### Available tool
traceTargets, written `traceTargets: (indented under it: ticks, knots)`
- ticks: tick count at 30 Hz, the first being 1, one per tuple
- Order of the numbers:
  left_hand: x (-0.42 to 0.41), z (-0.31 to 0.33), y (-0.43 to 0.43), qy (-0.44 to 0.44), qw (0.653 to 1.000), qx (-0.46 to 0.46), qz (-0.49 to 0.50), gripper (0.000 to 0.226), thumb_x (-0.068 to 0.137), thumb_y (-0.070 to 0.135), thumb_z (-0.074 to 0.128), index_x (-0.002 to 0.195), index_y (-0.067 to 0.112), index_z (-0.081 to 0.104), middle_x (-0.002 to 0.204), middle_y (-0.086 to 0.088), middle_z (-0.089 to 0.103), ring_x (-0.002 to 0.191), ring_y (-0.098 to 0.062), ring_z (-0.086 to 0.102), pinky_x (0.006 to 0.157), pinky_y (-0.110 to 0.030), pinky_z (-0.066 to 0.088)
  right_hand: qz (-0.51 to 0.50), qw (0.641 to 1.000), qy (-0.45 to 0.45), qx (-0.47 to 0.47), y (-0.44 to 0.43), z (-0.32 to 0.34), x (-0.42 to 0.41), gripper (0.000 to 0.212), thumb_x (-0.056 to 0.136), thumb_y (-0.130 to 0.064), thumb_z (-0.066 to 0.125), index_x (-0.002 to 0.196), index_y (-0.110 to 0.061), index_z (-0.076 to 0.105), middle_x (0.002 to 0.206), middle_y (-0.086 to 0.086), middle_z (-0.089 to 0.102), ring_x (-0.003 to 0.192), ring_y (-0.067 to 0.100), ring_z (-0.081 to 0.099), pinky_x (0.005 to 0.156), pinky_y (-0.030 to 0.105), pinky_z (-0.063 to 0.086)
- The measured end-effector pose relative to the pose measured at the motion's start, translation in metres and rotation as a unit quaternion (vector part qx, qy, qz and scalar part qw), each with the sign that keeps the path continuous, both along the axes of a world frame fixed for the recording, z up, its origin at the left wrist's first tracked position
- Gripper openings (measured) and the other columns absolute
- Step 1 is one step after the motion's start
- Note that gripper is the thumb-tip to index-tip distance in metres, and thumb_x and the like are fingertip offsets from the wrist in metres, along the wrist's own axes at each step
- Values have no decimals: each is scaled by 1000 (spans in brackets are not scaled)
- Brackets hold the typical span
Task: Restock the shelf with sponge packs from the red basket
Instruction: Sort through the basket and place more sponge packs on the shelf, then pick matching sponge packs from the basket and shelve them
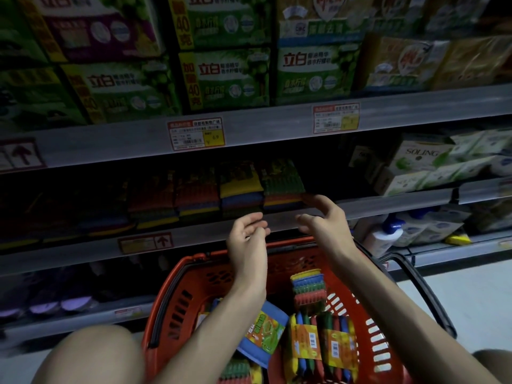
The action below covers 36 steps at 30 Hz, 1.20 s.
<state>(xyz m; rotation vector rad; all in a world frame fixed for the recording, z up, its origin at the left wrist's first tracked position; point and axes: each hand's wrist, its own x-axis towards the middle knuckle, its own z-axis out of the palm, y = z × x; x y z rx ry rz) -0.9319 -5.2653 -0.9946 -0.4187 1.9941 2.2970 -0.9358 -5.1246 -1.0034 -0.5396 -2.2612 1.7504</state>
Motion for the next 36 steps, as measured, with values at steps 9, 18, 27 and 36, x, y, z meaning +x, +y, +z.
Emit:
traceTargets:
  ticks: [9,18,27,36]
  knots:
    - [5,-3,-9,49,996,-45,-59,23,99,3,57,114,17,67,107,-3,71,100,-14,69,74,-14,54,18,1000,9,1,3,-3,3,54,94,-5,67,145,-15,54,135,-2,60,99,-1,65,92,32,59]
    - [17,-5,-38,82,984,-102,-122,23,99,5,60,110,23,68,109,0,70,102,-11,67,80,-19,54,23,999,14,-20,4,5,23,52,94,4,64,142,-16,58,138,1,62,114,9,67,95,30,57]
    - [49,-17,-78,125,927,-241,-258,22,98,18,66,113,33,65,110,11,66,100,0,63,85,-25,52,121,982,-63,127,9,-3,70,51,88,-9,76,134,-27,63,125,-7,69,114,9,66,96,32,58]
    - [75,-84,-81,136,757,-503,-394,47,93,45,62,137,36,50,124,9,56,119,-17,57,93,-35,48,206,855,-311,359,20,-69,106,40,88,-40,71,119,-16,67,113,9,73,108,32,68,83,39,55]
